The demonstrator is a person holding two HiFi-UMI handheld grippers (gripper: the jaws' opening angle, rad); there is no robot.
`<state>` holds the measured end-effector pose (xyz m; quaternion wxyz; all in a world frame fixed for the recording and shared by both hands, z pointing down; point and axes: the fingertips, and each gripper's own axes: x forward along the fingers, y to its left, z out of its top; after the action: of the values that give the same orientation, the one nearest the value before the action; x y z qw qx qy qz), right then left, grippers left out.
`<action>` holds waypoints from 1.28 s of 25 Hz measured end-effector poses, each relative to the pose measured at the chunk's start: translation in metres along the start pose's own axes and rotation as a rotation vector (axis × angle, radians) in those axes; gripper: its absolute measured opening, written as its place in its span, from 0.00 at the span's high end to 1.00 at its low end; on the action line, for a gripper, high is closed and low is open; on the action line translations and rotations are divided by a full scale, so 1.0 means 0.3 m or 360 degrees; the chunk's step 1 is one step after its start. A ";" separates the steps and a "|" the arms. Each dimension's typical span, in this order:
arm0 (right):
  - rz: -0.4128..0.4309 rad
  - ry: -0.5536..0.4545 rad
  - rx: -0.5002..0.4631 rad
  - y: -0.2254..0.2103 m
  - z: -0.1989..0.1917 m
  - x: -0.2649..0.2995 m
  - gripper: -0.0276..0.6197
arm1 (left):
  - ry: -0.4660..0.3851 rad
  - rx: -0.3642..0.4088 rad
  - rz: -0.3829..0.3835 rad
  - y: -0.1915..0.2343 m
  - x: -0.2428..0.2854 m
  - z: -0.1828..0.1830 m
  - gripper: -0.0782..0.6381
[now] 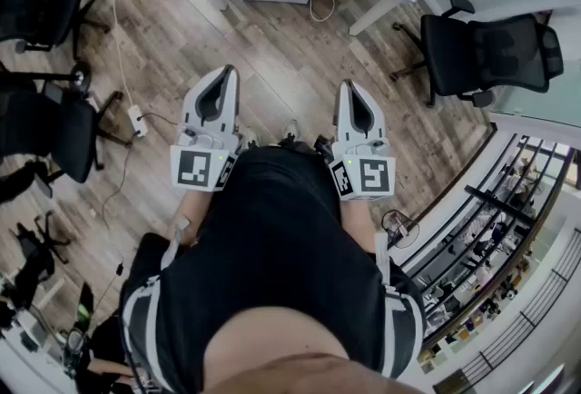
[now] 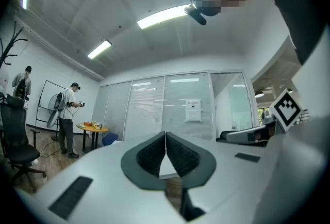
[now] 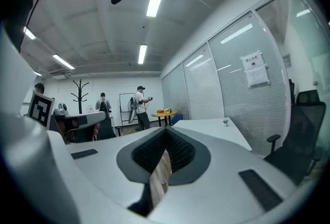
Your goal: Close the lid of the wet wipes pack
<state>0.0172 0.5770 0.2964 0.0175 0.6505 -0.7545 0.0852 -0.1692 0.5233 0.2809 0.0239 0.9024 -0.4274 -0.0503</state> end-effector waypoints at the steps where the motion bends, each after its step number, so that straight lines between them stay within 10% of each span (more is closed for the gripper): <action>1: 0.0001 0.0001 0.0001 0.002 -0.001 0.003 0.92 | 0.0003 0.0002 0.0001 0.003 0.001 -0.001 0.86; 18: -0.0036 -0.0034 0.0003 0.048 0.000 0.028 0.92 | -0.0007 -0.0003 0.0005 0.055 -0.028 0.000 0.86; 21: -0.0019 0.0042 0.0037 0.052 -0.041 0.057 0.66 | 0.0000 -0.0013 0.0007 0.066 -0.031 -0.001 0.86; 32: -0.0023 0.0074 0.0038 0.132 -0.061 0.099 0.66 | -0.0013 -0.0068 0.0004 0.145 -0.074 0.011 0.86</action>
<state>-0.0278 0.5562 0.3144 0.0278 0.6539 -0.7482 0.1092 -0.2170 0.5129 0.2829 0.0415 0.9009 -0.4275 -0.0629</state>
